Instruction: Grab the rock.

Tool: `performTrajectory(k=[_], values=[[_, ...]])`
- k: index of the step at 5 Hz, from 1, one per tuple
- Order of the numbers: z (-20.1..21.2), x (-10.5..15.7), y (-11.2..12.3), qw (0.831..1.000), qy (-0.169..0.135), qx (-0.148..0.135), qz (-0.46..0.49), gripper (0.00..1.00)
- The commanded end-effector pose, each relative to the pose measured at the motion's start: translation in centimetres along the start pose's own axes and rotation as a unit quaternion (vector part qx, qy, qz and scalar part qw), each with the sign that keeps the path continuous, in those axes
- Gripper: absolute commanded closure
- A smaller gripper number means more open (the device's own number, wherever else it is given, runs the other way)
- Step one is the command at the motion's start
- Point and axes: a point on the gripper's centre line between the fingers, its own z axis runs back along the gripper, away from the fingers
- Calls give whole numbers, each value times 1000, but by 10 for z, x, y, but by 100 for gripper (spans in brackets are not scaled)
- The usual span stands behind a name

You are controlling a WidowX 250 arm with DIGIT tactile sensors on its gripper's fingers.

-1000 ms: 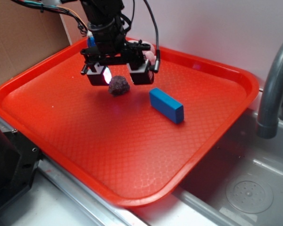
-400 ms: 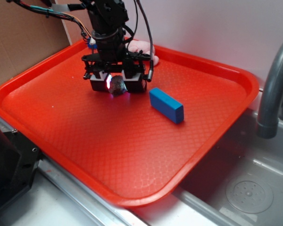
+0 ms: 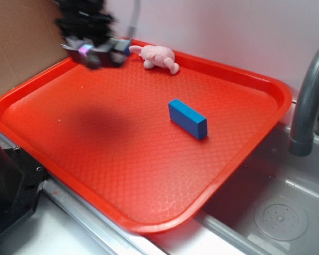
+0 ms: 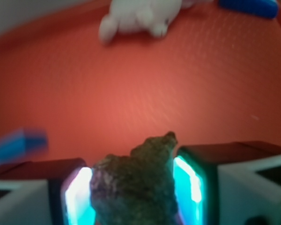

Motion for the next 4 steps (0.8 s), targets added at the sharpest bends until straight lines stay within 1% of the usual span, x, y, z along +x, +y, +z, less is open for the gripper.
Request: performTrajectory(k=[1, 2, 3, 4], values=[[42, 24, 4, 1000, 9, 24, -15, 100], [38, 28, -22, 998, 23, 47, -29, 100], [45, 29, -41, 997, 12, 66, -33, 100], [42, 26, -44, 997, 3, 71, 23, 100]])
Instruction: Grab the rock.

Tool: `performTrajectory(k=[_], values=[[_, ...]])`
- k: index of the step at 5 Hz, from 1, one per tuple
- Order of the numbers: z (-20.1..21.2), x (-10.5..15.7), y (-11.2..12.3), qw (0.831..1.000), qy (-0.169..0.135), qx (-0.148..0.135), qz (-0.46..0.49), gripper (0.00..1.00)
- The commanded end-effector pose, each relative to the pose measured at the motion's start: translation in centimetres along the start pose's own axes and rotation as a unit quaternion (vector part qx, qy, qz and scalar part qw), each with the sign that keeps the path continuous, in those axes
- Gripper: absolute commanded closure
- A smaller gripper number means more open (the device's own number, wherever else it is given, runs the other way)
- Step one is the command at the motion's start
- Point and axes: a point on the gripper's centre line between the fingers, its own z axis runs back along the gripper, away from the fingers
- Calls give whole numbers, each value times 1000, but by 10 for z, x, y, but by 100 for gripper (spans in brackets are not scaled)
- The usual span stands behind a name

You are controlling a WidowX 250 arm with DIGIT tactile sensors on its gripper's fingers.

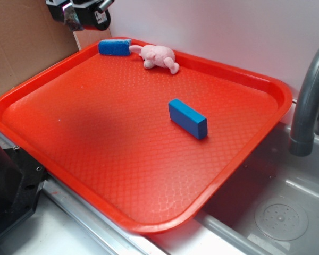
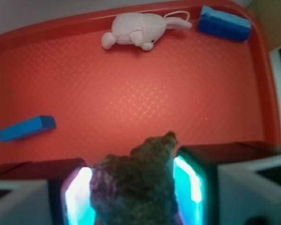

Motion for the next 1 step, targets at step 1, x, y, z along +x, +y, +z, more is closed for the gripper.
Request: performTrajectory(k=[1], values=[[6, 11, 4, 998, -22, 3, 62, 100]])
